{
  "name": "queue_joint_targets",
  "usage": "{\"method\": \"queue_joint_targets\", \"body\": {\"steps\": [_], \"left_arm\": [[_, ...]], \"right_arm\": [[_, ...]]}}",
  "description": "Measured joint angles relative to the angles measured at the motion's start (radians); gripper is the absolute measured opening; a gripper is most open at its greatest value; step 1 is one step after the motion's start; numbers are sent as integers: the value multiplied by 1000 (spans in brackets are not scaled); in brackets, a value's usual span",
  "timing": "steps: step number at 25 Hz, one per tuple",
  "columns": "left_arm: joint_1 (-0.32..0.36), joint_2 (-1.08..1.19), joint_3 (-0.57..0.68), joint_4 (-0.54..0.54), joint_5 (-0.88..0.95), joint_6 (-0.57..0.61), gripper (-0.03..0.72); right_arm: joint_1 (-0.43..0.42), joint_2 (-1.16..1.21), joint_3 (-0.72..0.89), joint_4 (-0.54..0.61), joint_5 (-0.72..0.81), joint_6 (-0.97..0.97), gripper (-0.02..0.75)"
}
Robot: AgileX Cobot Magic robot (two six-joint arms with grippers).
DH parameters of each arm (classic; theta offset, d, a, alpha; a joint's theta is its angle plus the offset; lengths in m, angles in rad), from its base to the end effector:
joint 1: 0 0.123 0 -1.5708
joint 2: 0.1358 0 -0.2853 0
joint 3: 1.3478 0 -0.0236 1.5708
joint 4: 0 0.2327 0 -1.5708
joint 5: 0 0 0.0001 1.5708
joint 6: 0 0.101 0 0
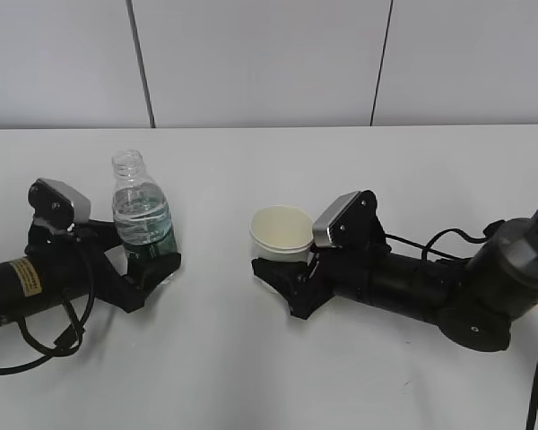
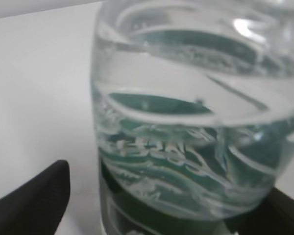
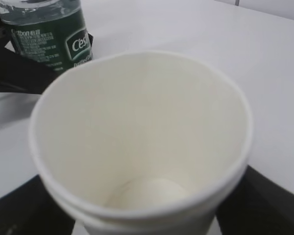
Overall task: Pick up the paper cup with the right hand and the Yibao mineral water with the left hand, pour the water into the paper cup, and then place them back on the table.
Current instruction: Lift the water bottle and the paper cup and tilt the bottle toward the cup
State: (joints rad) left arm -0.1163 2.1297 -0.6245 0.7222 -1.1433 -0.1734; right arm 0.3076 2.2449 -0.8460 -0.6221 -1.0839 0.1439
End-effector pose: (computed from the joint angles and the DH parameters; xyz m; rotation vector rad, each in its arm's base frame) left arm 0.3067 -0.0970 0.0848 0.6896 1.7975 -0.5901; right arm 0.3381 0.1620 0.0737 -0.8058 1.7042 0.5969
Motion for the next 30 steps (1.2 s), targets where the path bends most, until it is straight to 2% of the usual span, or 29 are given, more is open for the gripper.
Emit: {"method": "queue_joint_targets", "body": {"steps": [7,16,21,30], "left_arm": [[0,0,0,-19,-1,0,581],[0,0,0,-18,-1,0,517],[0,0,0,-17,-1,0,454],[0,0,0,-12,-2,0,402]], "right_arm": [[0,0,-2,1,0,0,563],[0,0,-2,2,0,0,562],[0,0,-2,2,1,0,561],[0,0,-2,2,1,0,561]]}}
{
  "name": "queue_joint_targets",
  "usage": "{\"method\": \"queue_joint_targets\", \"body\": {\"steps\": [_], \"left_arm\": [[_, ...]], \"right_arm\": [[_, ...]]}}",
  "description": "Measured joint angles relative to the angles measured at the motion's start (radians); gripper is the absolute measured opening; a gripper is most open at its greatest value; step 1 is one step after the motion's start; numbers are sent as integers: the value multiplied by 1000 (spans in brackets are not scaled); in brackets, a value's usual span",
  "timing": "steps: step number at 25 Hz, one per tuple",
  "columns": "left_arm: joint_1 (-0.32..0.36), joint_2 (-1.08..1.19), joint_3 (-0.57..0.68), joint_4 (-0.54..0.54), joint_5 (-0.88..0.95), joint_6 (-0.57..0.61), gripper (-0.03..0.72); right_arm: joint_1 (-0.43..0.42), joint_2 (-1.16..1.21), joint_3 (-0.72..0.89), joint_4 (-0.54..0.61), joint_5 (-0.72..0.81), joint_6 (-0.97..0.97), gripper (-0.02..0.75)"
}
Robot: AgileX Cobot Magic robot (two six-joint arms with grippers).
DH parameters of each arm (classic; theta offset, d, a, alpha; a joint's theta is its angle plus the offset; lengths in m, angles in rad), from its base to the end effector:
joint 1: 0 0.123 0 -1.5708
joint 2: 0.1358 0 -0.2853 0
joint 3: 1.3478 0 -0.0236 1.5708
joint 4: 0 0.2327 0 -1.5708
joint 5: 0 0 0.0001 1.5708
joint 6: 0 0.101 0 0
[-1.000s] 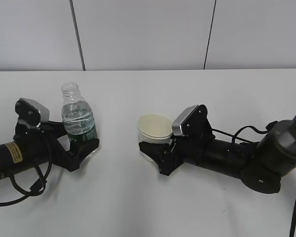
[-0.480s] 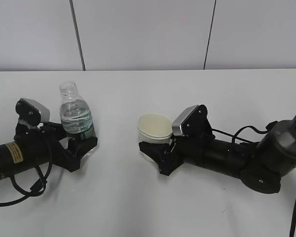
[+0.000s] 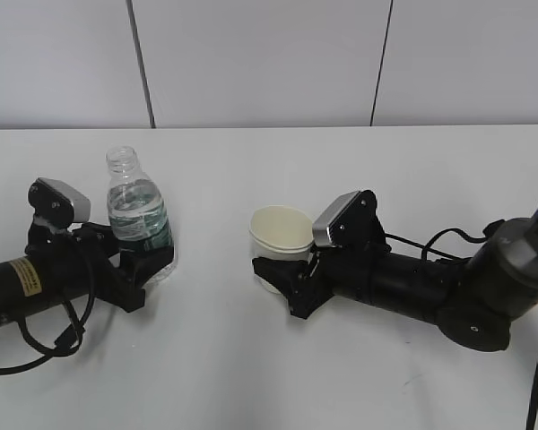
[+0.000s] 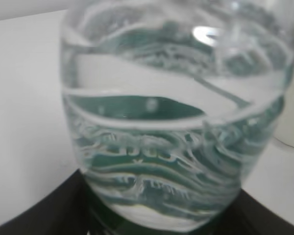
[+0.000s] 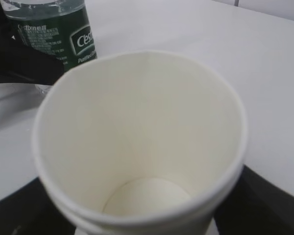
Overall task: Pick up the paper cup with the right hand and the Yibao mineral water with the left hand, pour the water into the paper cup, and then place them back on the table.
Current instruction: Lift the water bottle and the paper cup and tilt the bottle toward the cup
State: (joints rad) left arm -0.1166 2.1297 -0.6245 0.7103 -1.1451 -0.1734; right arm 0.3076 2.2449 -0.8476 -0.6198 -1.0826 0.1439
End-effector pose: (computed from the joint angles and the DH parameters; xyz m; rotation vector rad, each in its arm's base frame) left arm 0.3075 -0.0964 0.0851 0.6771 1.7981 -0.5848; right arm 0.3386 0.1619 0.0738 -0.8037 1.7044 0.5950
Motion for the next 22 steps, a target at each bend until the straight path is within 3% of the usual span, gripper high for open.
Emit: {"method": "queue_joint_targets", "body": {"steps": [7,22], "left_arm": [[0,-34,0,44,39,0,391],[0,-145,1,49,127,49,389]], "right_arm": [[0,0,0,-10,0,0,561],[0,-73,0,-175,10,66,560]]}}
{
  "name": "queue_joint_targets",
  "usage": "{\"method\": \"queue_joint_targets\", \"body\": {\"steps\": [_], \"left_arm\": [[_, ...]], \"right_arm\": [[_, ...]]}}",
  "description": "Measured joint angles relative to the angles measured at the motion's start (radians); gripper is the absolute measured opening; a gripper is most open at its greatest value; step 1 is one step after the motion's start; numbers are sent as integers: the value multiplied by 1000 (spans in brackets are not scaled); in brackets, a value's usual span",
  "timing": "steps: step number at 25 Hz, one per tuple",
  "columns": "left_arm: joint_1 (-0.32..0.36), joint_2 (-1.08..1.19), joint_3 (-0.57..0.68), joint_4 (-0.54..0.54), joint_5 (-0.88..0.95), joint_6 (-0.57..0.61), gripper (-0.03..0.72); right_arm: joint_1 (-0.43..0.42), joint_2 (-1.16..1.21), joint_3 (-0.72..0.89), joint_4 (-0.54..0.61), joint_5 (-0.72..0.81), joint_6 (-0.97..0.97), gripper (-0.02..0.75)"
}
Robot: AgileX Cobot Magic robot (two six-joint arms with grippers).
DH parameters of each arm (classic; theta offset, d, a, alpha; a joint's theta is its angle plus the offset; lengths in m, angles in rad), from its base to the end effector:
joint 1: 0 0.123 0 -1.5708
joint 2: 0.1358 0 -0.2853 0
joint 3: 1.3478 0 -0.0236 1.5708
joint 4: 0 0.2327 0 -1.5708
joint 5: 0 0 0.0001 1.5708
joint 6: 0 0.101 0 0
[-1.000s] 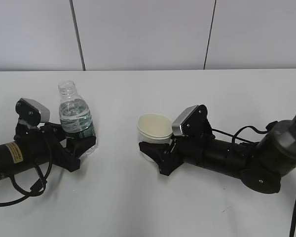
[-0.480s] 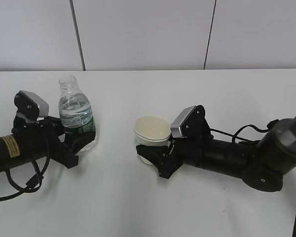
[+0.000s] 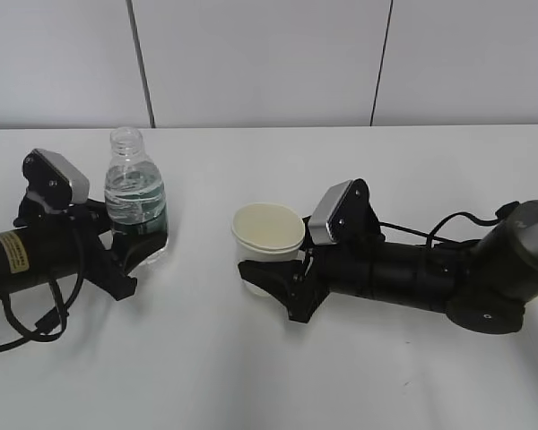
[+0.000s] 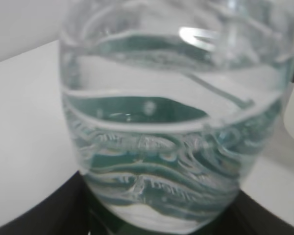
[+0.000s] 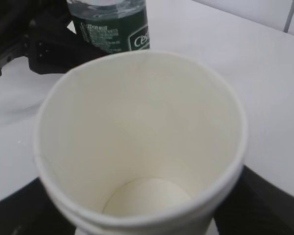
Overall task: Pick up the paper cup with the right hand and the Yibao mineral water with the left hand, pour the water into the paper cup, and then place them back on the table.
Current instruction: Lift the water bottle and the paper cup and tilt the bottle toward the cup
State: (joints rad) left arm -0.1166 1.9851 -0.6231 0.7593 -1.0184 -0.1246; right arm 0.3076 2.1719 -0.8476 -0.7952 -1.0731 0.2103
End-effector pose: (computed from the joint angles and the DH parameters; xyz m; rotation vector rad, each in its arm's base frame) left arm 0.3057 -0.0954 0.1179 0.8145 1.7457 -0.4698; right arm 0.3284 0.1708 0.0968 -0.9383 1.6273 0.6843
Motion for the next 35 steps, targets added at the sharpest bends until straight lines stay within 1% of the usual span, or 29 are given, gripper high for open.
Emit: {"method": "queue_joint_targets", "body": {"steps": [3,7,11,16,19,23,28,31,35], "left_arm": [[0,-31,0,5,40,13,389],[0,-54,0,6,53,37,389],[0,-66,0,7,73,94,389],[0,-69,0,7,93,148,389],[0,-69,0,4,93,200,388],[0,-70,0,-27,93,239,388],[0,-70,0,-57,93,343,388],[0,-70,0,-80,91,363,388],[0,-70,0,-83,64,391,387]], "right_arm": [[1,0,0,-11,0,33,560],[6,0,0,-61,-10,84,561],[6,0,0,-86,-56,91,560],[6,0,-2,-109,-66,93,560],[6,0,-21,-165,-68,115,560],[6,0,-53,-198,-70,150,560],[7,0,-85,-255,-70,176,560],[20,0,-106,-272,-48,187,560],[52,0,-136,-297,4,189,559]]}}
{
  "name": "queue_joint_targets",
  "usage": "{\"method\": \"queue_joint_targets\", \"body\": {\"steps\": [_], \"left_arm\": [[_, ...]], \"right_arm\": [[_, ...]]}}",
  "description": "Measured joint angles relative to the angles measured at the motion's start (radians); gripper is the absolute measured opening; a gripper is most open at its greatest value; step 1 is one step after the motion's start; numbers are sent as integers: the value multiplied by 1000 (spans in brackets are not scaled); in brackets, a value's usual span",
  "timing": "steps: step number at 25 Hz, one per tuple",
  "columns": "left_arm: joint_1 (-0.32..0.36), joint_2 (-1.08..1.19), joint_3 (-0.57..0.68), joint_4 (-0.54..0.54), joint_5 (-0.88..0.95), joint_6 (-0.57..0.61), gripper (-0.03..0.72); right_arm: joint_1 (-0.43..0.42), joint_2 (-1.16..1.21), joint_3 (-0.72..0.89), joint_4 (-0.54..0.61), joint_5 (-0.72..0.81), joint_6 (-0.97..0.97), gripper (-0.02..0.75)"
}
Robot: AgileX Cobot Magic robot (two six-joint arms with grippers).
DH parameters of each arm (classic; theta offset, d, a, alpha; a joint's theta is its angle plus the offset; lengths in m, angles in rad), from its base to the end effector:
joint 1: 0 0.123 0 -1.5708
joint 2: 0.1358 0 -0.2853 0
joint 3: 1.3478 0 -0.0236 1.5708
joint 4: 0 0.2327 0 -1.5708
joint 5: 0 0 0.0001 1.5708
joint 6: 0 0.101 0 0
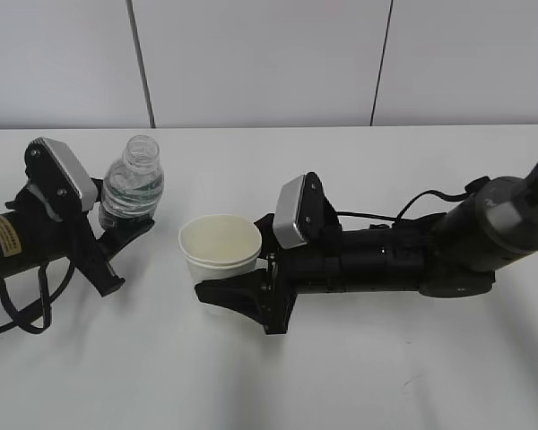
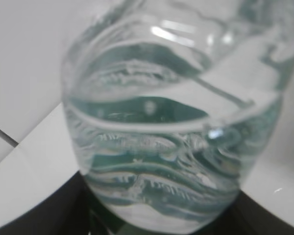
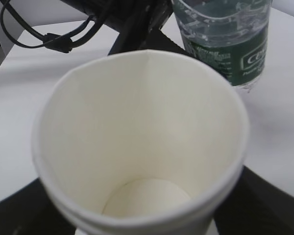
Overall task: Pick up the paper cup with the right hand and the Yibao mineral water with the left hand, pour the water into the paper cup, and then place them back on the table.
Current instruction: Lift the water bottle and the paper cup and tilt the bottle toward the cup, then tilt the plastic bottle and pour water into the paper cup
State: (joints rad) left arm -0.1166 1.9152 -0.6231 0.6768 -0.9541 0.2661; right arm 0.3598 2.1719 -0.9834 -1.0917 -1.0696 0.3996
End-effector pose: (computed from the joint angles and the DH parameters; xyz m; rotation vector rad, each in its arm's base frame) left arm 0.3098 -0.0882 0.1355 1.0587 1.5663 -0.1232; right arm 0.3247 0.2061 0.1125 -1.1719 1.5111 0.8795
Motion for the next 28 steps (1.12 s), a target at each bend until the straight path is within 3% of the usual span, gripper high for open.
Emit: {"method": "queue_joint_targets", "body": {"steps": [13,21,28], "left_arm": [[0,0,0,-6,-71,141,386],[0,0,0,-20,-83,158,386],[-36,0,0,-80,-85,282,386]], "right_arm": [[11,0,-65,-13,17,69,559],[54,0,-82,-35,17,81,559],[83,0,-103,-38,17,93,559]]}}
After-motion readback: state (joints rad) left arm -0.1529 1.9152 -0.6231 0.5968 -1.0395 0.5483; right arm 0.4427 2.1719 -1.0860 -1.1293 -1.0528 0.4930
